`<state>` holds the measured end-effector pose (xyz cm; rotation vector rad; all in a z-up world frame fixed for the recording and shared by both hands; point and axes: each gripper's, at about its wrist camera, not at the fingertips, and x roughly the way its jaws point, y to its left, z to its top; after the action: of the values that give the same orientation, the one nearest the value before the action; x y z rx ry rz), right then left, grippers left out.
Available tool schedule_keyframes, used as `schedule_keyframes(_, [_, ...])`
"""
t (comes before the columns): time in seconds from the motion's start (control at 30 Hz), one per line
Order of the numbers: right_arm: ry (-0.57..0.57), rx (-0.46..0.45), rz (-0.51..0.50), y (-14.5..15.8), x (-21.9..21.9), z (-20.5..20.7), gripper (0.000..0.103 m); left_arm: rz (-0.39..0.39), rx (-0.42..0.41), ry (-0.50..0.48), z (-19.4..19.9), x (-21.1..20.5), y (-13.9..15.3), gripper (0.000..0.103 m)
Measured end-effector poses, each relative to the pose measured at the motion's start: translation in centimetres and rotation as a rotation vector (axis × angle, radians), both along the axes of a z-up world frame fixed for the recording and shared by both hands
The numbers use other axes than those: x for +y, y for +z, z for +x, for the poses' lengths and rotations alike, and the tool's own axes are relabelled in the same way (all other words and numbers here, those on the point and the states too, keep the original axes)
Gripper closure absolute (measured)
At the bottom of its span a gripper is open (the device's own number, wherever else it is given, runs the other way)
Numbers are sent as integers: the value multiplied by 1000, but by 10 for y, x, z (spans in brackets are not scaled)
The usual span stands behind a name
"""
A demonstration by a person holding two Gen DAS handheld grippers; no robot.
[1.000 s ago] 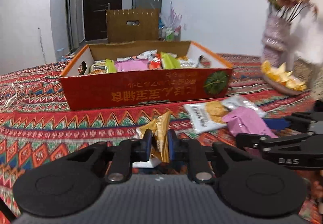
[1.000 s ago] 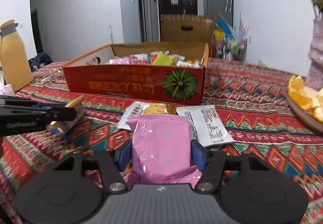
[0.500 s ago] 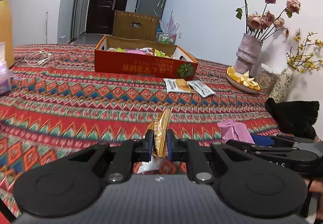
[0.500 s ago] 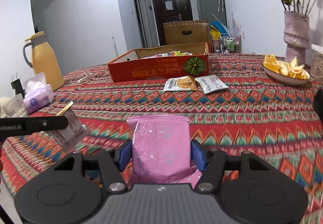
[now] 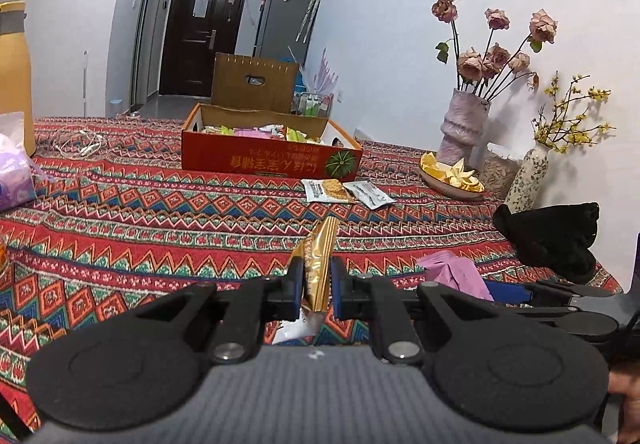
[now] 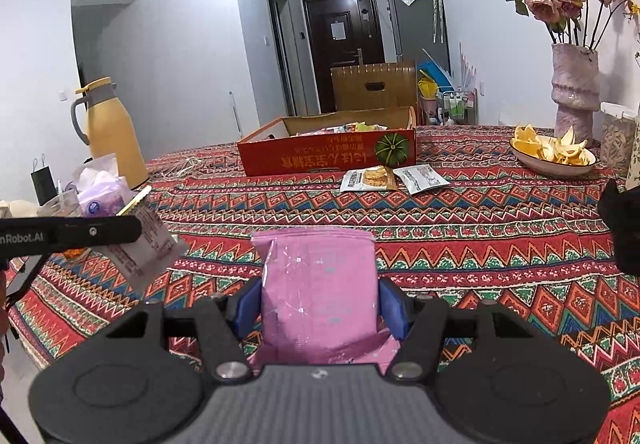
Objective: Organize snacks
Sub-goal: 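Carry the cracker packet and pink packet into the box and open both tools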
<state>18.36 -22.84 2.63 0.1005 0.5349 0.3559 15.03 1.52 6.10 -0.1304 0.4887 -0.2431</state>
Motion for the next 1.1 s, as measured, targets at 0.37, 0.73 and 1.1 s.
schedule_keyframes(0.37, [43, -101, -59, 40, -9, 65, 42, 7, -93, -51, 73, 0, 42, 89])
schedule_keyframes(0.73, [112, -228, -138, 104, 11, 227, 42, 76, -219, -81, 226, -24, 81, 89])
schedule_keyframes(1.1, [9, -35, -192, 26, 43, 411, 42, -78, -65, -65, 388, -25, 32, 89])
